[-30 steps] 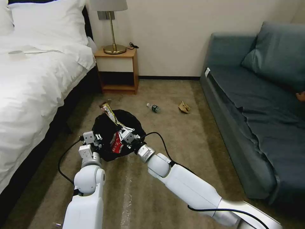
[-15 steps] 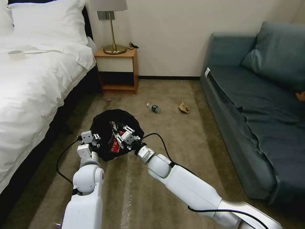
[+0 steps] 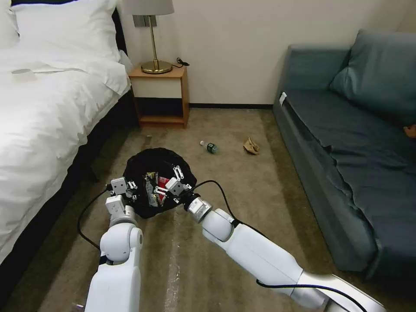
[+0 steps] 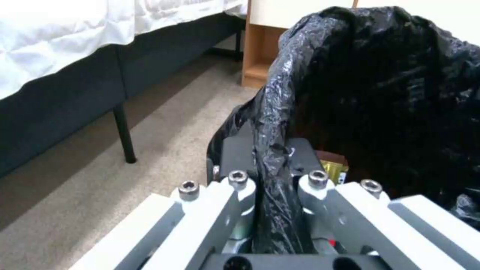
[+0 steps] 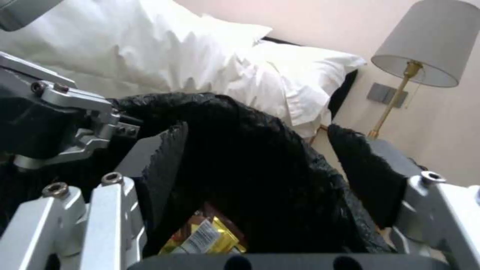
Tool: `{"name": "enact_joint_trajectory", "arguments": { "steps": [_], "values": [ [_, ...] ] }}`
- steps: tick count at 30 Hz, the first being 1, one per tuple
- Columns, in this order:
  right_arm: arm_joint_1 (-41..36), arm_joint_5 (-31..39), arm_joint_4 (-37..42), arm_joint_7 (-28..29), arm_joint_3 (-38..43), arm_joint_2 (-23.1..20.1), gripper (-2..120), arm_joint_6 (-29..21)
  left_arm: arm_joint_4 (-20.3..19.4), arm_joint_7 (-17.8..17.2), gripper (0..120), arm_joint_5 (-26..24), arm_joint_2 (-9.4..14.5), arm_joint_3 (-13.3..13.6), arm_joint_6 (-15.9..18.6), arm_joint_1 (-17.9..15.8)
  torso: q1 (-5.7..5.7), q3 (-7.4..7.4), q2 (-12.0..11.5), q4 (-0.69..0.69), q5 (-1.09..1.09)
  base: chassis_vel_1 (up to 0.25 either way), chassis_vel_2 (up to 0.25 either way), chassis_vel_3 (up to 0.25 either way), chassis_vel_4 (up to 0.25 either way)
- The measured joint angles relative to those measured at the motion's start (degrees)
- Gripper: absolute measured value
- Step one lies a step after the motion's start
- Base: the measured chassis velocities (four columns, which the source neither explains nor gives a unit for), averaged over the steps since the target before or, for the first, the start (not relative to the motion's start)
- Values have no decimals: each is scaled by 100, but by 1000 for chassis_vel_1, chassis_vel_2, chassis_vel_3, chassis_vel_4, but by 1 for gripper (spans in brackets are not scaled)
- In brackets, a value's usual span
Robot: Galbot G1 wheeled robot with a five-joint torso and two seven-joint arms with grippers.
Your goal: Pick up the trash bin, then pick up the garbage on the floor and place it into the trash bin.
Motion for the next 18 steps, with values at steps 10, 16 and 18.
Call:
{"name": "enact_joint_trajectory", "arguments": {
  "steps": [10, 16, 18],
  "values": [
    [-78, -15, 76, 12, 263, -80, 75, 7, 93, 5, 5, 15, -7, 38, -1, -57, 0, 0, 0, 0, 0, 0, 0, 0, 0],
    [-239, -20, 263, -22, 807, -222, 76, 7, 147, 6, 5, -5, 18, -56, -9, -72, 0, 0, 0, 0, 0, 0, 0, 0, 0],
    [-445, -58, 367, -65, 1202, -293, 78, 32, 166, 9, 5, -34, 26, -95, -23, -71, 0, 0, 0, 0, 1, 0, 0, 0, 0]
  ]
}}
